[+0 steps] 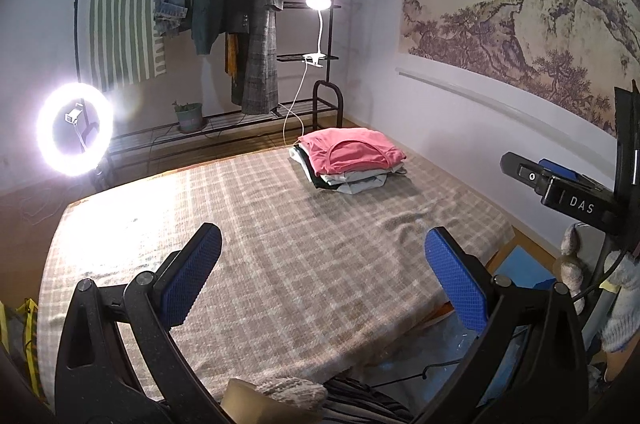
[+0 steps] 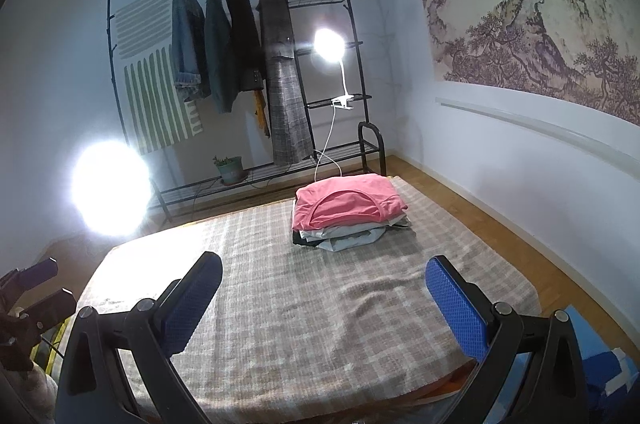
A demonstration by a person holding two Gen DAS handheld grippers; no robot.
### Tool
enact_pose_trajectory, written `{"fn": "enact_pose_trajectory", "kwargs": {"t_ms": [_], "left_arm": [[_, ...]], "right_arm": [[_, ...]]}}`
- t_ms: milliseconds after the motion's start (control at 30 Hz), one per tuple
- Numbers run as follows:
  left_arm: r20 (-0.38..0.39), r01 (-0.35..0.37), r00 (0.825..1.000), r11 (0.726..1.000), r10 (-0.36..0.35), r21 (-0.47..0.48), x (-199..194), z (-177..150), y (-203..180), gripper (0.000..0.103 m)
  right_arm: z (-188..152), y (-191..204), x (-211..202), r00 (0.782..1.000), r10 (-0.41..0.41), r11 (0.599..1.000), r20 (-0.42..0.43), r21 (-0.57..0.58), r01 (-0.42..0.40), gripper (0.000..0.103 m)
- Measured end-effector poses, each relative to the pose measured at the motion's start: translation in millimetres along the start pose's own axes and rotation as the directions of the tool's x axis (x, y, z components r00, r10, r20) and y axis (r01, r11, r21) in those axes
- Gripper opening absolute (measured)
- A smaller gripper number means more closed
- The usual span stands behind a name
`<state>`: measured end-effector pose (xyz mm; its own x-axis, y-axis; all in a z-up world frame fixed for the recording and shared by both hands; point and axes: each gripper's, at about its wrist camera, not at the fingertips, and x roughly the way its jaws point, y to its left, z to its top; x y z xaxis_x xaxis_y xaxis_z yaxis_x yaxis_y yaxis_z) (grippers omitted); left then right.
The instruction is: Fold small clothes
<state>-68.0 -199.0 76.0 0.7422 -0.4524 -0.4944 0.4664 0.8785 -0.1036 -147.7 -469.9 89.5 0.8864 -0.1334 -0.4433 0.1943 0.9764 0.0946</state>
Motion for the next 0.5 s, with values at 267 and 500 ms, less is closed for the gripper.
{"fn": "enact_pose_trajectory", "kwargs": {"t_ms": [267,500], "left_arm": [[0.0,-0.005,1.0,1.0,0.005,0.001,0.2,-0.8,1.2,0.103],[0.001,-0.001,1.0,1.0,0.001,-0.002,0.2,-1.2,2.1,0.103]], "right_arm": [[0.6,2.7,0.1,1.0,0.006,1.0,0.007,-0.004,-0.006,0.103],[-0.5,8.4,-1.4,1.0,0.024,1.0,0.009,-0.002,-0.024,0.103]]}}
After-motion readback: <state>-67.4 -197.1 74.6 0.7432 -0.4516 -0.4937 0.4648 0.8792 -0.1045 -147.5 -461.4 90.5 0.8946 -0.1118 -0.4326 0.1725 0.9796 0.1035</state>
